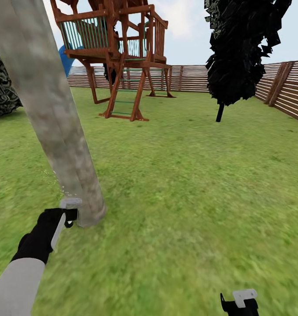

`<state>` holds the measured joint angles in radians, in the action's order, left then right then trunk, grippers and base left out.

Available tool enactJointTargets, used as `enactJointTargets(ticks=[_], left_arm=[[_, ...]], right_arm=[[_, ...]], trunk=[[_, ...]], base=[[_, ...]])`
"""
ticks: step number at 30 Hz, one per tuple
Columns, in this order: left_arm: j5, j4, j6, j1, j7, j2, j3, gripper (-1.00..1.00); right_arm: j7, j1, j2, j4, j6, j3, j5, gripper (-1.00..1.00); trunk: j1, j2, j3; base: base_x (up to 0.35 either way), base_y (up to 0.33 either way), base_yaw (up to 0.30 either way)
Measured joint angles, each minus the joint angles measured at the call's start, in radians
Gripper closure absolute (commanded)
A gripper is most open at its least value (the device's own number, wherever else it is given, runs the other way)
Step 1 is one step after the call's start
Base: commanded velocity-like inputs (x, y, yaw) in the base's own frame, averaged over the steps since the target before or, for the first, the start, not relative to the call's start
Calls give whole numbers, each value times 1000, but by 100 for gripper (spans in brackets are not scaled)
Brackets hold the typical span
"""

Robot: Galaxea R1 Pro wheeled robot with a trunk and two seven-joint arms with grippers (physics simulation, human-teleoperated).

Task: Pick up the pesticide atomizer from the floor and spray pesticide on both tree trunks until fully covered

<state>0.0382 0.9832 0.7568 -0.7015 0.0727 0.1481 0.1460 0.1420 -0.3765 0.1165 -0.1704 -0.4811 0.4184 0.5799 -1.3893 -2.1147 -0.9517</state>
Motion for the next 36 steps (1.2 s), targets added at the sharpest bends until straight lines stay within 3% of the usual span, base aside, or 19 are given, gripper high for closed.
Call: enactJointTargets(ticks=[1,2,3,5,7,9,12,15,16,25,27,29,30,36], left_arm=[[1,1,1,-6,0,12,1,100],[-21,2,2,-14,-4,64,2,100],[-2,2,4,-15,-6,84,2,100],[-21,3,3,-17,-8,82,-4,100],[-29,4,12,-35,-9,49,-8,100],[-21,15,69,-56,-8,32,-9,100],[-4,62,123,-66,-6,51,0,100],[-2,66,127,-56,-7,112,1,100],[-7,66,126,-54,-8,122,0,100],[-22,70,125,-67,-6,103,-9,100],[-9,68,125,-67,-3,95,-10,100],[2,67,124,-60,2,102,-10,100],[49,56,114,-52,17,121,-4,100],[29,67,114,-51,10,112,-2,100]], right_arm=[[0,0,0,0,0,0,0,-100],[0,0,0,0,1,0,0,-100],[0,0,0,0,1,0,0,-100],[0,0,-1,0,1,0,0,-100],[0,0,-1,0,0,0,0,-100],[0,0,-1,0,0,0,0,-100],[0,0,-1,0,0,0,0,-100],[0,0,-1,0,0,0,0,-100],[0,0,-1,0,0,0,0,-100],[0,0,-1,0,0,0,0,-100],[0,0,-1,0,0,0,0,-100],[0,0,-1,0,0,0,0,-100],[0,0,-1,0,0,0,0,-100],[0,0,0,0,0,0,0,-100]], trunk=[[0,0,0],[0,0,0],[0,0,0],[0,0,0],[0,0,0],[0,0,0],[0,0,0],[0,0,0],[0,0,0],[0,0,0],[0,0,0],[0,0,0],[0,0,0],[0,0,0]], base=[[0,0,0],[0,0,0],[0,0,0],[0,0,0],[0,0,62],[0,0,208],[0,0,269],[0,0,276],[0,0,163],[50,-59,14],[2,-2,7],[0,0,176],[0,0,269],[21,-66,111]])
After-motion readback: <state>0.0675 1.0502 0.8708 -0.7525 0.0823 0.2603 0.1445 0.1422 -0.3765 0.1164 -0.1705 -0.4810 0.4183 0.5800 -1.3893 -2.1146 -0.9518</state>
